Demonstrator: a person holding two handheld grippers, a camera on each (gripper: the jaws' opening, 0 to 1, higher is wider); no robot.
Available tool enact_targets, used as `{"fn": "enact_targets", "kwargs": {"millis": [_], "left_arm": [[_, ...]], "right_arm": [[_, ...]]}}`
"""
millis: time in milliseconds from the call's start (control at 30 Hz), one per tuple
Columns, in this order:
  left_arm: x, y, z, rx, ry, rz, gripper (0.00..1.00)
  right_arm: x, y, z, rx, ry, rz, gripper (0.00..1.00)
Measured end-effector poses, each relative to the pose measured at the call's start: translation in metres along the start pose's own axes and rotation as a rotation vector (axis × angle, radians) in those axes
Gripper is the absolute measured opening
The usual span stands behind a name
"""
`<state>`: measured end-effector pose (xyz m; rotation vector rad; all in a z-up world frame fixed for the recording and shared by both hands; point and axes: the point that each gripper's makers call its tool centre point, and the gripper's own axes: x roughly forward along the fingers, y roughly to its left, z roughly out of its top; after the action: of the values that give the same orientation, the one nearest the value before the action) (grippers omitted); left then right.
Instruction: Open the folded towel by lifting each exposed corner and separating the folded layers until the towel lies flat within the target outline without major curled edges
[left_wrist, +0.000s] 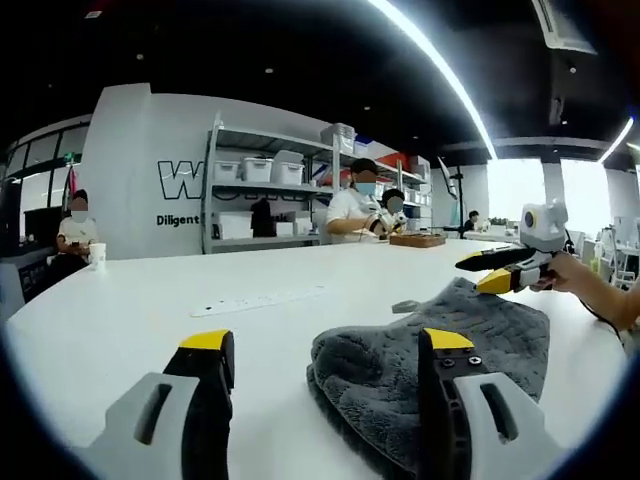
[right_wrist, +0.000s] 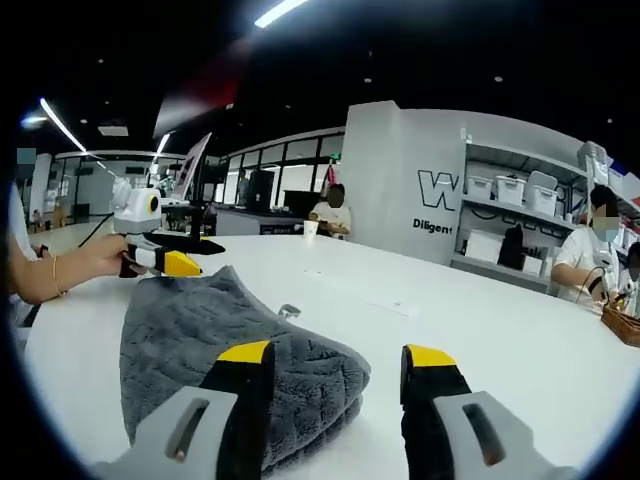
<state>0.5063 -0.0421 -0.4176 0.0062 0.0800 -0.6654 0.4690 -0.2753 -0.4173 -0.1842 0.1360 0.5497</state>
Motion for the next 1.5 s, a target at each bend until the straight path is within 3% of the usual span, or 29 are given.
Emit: {"fn": "enact_targets", "kwargs": {"millis": [300, 700, 1133, 1333, 1500], "left_arm": [[0.005, -0.009, -0.010, 0.026, 0.015, -0.040, 0.56], [0.006, -0.008, -0.021, -0.022, 0.043, -0.046, 0.53], [0.007, -0.011, -0.025, -0.014, 0.046, -0.061, 0.46], [0.008, -0.019, -0.026, -0.016, 0.035, -0.104, 0.31], [0.009, -0.020, -0.026, -0.007, 0.035, -0.107, 0.30]], "right_arm": [[0.000, -0.001, -0.003, 0.037, -0.006, 0.010, 0.44], [0.003, 0.001, -0.009, 0.075, -0.003, 0.027, 0.43], [0.003, 0.004, -0.012, 0.079, 0.007, 0.037, 0.41], [0.003, 0.005, -0.015, 0.086, 0.020, 0.041, 0.39], [0.002, 0.009, -0.012, 0.150, 0.004, 0.069, 0.37]]}}
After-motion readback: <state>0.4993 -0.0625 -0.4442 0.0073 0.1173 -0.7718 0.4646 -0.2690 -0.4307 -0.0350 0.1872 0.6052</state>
